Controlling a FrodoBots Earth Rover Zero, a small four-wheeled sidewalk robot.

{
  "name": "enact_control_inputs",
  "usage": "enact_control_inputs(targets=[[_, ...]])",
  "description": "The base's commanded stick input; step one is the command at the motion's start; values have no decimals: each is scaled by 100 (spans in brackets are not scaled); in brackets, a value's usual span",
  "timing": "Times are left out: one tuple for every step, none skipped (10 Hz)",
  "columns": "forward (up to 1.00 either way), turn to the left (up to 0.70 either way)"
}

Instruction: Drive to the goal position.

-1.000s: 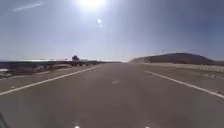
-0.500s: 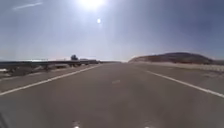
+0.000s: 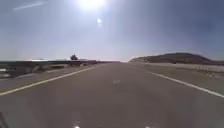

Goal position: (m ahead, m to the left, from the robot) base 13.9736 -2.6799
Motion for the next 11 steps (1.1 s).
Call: enact_control_inputs(targets=[[100, 0], [100, 0], [100, 0], [100, 0], [100, 0], [100, 0], [100, 0], [100, 0], [100, 0], [100, 0], [100, 0]])
